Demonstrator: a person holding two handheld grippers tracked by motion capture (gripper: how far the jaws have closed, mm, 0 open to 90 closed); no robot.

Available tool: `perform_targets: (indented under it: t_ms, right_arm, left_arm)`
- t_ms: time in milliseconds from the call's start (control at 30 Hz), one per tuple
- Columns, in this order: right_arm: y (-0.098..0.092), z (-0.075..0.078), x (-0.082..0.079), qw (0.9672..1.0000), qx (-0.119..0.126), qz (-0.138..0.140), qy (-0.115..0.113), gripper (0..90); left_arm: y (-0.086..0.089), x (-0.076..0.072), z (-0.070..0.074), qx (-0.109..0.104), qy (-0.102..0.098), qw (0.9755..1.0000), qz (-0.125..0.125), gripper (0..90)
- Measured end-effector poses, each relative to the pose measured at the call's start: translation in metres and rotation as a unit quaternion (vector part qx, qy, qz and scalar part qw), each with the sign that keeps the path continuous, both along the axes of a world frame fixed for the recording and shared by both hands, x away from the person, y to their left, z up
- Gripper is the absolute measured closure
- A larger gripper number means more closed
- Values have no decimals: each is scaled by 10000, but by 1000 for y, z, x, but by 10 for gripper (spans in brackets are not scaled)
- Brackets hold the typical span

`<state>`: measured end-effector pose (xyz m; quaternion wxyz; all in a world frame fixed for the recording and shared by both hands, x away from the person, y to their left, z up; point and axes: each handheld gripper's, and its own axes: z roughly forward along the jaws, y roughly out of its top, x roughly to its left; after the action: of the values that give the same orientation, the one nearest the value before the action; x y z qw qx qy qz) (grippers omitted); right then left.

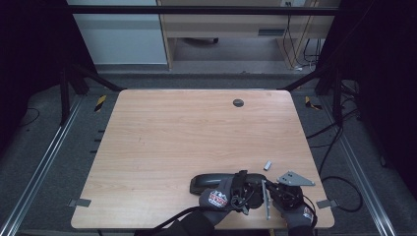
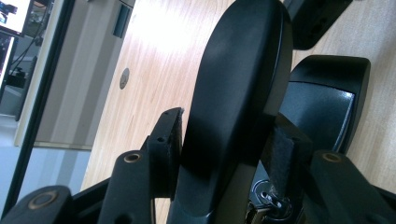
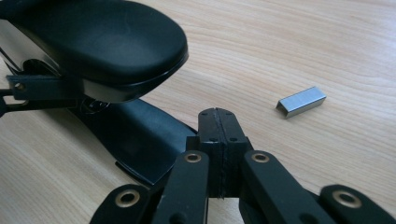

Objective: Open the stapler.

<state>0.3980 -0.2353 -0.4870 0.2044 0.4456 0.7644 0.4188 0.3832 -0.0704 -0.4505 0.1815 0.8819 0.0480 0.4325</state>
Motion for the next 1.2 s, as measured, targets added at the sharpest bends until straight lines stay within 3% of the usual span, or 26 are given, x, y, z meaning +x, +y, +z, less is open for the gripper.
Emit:
perform_targets:
  t_ms: [867, 1200]
  right_arm:
    - [10, -8, 4, 9990, -42, 253, 358, 900]
    - [11, -10, 5, 9988, -44, 317, 380, 900]
  left_arm:
    - [-2, -5, -5, 87, -275, 9996, 40, 537]
    - [0, -4, -3, -41, -326, 9995, 47, 539]
